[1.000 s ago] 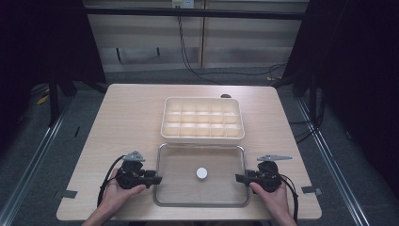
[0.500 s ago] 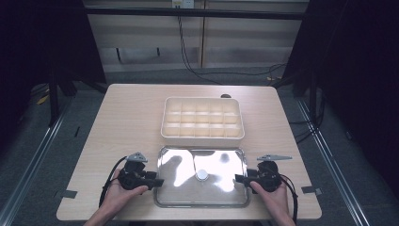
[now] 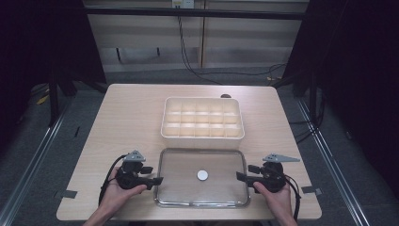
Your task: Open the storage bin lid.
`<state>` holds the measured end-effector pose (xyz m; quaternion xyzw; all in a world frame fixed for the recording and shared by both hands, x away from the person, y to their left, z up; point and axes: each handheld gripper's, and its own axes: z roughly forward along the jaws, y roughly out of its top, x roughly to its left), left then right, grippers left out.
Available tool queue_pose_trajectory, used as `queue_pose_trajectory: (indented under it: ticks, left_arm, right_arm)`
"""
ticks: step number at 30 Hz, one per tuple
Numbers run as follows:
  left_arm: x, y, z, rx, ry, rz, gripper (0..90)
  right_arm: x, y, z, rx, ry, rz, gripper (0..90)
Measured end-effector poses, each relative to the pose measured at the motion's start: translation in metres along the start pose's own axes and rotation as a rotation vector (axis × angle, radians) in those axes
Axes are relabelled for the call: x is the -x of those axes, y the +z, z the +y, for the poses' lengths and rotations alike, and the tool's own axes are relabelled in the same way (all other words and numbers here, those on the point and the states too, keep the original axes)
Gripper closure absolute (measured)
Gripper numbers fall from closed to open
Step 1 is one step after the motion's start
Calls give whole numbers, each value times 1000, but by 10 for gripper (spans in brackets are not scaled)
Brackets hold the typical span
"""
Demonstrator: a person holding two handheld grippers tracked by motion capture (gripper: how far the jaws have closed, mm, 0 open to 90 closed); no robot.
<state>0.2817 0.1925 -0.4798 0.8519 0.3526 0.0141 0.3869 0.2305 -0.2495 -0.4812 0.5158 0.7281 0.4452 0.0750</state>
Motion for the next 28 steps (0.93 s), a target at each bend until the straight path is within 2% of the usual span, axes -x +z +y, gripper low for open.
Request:
queue_pose_trajectory:
  ticks: [1,4,5,8,9,10,12,14,17,18,19,22,23,25,27,28]
  left_arm:
    - [2,-4,0,25,8,13,336]
    - [5,-7,-1,42,25,33,324]
    - [6,-9,-1,47,30,36,317]
    - [6,-16,-3,71,33,27,298]
    - [6,-19,-3,83,26,36,298]
    - [6,-21,-4,89,22,45,297]
    - [5,-26,-4,97,7,56,294]
    - [5,-31,-6,113,3,67,288]
    - [7,-37,-11,102,9,79,287]
    - [7,-37,-11,102,9,79,287]
    - [6,-40,-14,104,8,87,287]
    - [1,-47,-22,115,-14,94,287]
    - [-1,-48,-23,127,-27,98,287]
    - [-4,-51,-24,138,-34,95,286]
    - [-7,-53,-23,157,-27,114,284]
    - [-10,-54,-24,159,-37,113,284]
  right_arm:
    - [-1,-3,0,9,1,34,366]
    - [-2,-6,-1,22,8,36,356]
    - [-4,-9,-1,38,-19,21,357]
    - [-6,-14,-2,57,-34,5,352]
    - [-7,-16,-3,65,-45,-1,345]
    - [-7,-19,-4,76,-46,-13,345]
    - [-6,-24,-5,88,-25,-3,333]
    - [-4,-29,-4,105,-27,-13,315]
    - [1,-43,-4,146,-19,-41,310]
    - [1,-43,-4,146,-19,-41,310]
    - [2,-46,-4,154,-21,-60,308]
    - [8,-55,-6,182,-12,-70,301]
    - [11,-57,-7,184,-3,-71,259]
    - [16,-58,-8,178,7,-72,264]
    - [21,-57,-9,176,4,-116,258]
    - [23,-56,-9,172,11,-118,252]
